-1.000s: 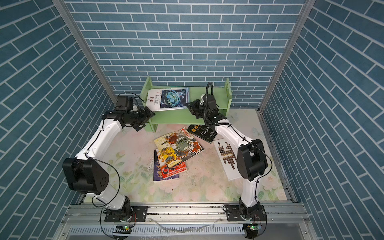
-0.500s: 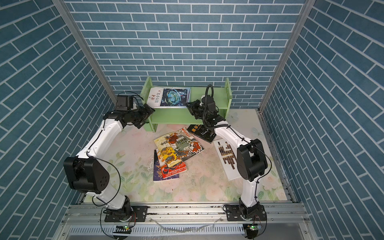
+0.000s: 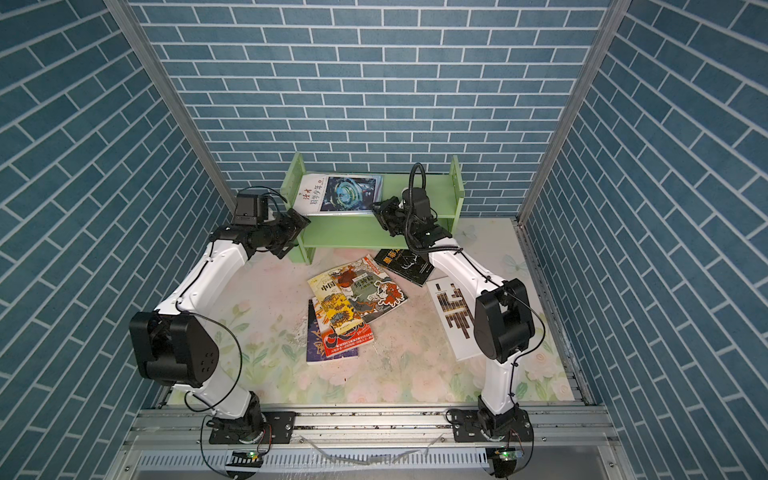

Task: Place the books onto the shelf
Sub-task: 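Move the left gripper over the shelf's near edge while the right keeps holding the magazine, then release the magazine with the right gripper and lower both grippers toward the picture books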

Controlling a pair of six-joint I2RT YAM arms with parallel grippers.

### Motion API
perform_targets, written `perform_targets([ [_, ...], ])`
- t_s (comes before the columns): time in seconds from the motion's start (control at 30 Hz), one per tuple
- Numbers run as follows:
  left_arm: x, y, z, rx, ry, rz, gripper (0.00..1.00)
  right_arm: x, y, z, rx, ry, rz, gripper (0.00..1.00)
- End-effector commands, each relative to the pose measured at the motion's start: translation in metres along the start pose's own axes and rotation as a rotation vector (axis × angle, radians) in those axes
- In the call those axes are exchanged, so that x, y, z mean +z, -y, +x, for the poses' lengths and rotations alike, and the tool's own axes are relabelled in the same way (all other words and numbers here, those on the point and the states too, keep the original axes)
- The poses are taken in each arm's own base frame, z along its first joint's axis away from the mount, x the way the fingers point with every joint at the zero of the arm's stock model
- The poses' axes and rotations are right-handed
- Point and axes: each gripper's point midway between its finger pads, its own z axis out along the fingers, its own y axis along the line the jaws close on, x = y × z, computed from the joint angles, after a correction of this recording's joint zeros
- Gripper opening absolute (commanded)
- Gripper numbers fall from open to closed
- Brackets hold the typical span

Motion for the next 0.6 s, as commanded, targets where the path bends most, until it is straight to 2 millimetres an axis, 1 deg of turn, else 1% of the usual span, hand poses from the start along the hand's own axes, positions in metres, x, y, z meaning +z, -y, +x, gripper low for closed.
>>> perform_targets([
  [0.0,-0.008,0.001,-0.003,-0.001,0.017,0.008,0.96,0.002,0.000,0.013,-0.014,-0.037,0.007,0.30],
  [0.07,-0.010,0.001,-0.001,-0.002,0.016,0.009,0.96,-0.002,0.004,0.013,-0.020,-0.030,0.025,0.34],
  [0.2,-0.019,0.000,0.002,0.001,0.017,0.012,0.96,-0.016,0.004,0.010,-0.066,-0.006,0.064,0.42],
  [0.23,-0.022,-0.001,0.004,0.004,0.014,0.012,0.96,-0.020,0.001,0.009,-0.082,0.002,0.071,0.47],
  [0.27,-0.025,-0.001,0.006,0.005,0.013,0.014,0.96,-0.025,0.002,0.009,-0.100,0.008,0.086,0.49],
  [0.33,-0.033,-0.001,0.010,0.016,0.011,0.023,0.97,-0.032,0.003,0.008,-0.117,0.018,0.114,0.59],
  [0.37,-0.038,-0.001,0.012,0.022,0.013,0.024,0.97,-0.036,0.005,0.007,-0.122,0.027,0.130,0.61],
  [0.4,-0.042,-0.002,0.013,0.028,0.013,0.022,0.97,-0.040,0.007,0.006,-0.126,0.032,0.141,0.62],
  [0.43,-0.047,-0.004,0.015,0.031,0.013,0.021,0.97,-0.043,0.007,0.006,-0.128,0.038,0.148,0.64],
  [0.57,-0.068,-0.012,0.016,0.015,0.029,0.029,0.98,-0.050,0.011,0.007,-0.126,0.039,0.167,0.65],
])
